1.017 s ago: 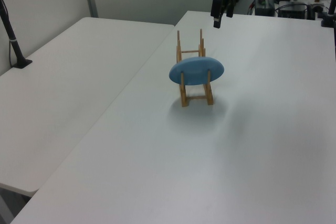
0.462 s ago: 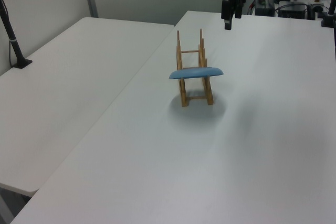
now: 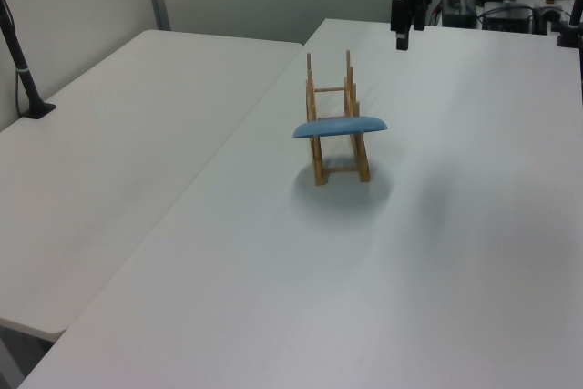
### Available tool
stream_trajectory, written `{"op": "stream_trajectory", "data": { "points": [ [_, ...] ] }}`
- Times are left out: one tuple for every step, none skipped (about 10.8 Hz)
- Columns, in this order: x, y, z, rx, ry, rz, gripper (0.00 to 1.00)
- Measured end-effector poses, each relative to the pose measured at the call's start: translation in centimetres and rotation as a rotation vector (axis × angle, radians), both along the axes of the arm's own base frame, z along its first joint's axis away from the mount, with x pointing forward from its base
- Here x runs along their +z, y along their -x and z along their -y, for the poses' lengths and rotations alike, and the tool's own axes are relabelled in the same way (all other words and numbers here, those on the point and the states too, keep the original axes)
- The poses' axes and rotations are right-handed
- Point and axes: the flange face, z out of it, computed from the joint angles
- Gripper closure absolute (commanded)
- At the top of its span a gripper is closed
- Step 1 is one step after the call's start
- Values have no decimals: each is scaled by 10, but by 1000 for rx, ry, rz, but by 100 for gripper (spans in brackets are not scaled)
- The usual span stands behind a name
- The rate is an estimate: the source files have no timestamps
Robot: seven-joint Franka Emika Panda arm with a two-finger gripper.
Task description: Place plate in plate rack
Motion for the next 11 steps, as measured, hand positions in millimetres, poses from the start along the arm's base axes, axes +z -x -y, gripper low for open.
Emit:
{"op": "stream_trajectory", "data": {
  "points": [
    [2,5,7,-11,-3,-8,0],
    [2,8,12,-18,-5,-11,0],
    [-1,9,10,-15,-5,-18,0],
    [-7,10,3,-3,-5,-30,0],
    [-11,11,-13,15,-10,-38,0],
    [-15,14,-40,-16,-10,-45,0],
    [-23,17,-72,-69,-3,-55,0],
    [-38,18,-108,-150,10,-66,0],
    [-56,16,-138,-257,20,-58,0],
    [-77,10,-165,-374,26,-37,0],
    [-97,5,-189,-463,22,-11,0]
  ]
}}
